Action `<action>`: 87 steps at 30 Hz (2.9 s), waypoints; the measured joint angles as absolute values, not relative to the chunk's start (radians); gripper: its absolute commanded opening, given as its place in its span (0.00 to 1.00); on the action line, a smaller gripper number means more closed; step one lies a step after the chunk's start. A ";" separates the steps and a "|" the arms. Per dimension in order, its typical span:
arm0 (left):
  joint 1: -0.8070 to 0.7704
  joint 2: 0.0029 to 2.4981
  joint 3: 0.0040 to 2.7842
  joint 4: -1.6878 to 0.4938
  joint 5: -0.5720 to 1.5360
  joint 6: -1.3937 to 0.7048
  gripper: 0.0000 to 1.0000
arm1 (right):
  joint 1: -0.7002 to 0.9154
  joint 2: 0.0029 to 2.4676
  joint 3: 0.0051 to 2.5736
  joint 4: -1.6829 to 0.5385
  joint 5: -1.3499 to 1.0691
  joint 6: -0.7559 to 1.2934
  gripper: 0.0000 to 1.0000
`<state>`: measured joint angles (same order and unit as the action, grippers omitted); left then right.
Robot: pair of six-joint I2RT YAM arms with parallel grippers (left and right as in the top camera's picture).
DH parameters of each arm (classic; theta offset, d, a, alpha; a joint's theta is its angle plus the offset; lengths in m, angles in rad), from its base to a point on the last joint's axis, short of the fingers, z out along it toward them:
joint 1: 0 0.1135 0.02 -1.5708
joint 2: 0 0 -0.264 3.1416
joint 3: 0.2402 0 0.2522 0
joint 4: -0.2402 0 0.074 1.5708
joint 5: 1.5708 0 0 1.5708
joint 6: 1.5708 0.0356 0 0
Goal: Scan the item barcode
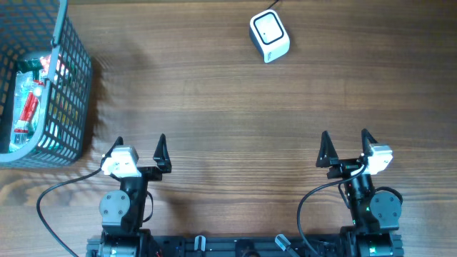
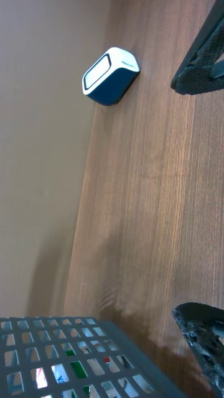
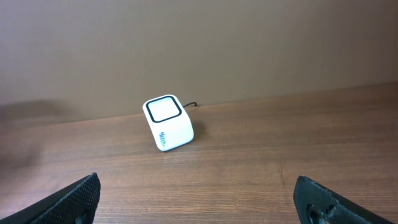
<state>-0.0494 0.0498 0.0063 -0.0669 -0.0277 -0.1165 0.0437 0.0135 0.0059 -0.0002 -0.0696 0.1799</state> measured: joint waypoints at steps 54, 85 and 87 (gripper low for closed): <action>-0.049 0.050 0.006 -0.067 -0.028 -0.117 1.00 | 0.095 0.014 0.006 0.000 -0.066 0.182 1.00; -0.049 0.050 0.006 -0.067 -0.028 -0.117 1.00 | 0.095 0.014 0.006 0.000 -0.066 0.182 1.00; -0.049 0.050 0.007 -0.067 -0.028 -0.117 1.00 | 0.095 0.014 0.006 0.000 -0.066 0.183 1.00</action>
<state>-0.0494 0.0498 0.0067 -0.0669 -0.0277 -0.1165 0.0952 0.0135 0.0059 -0.0002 -0.0658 0.1825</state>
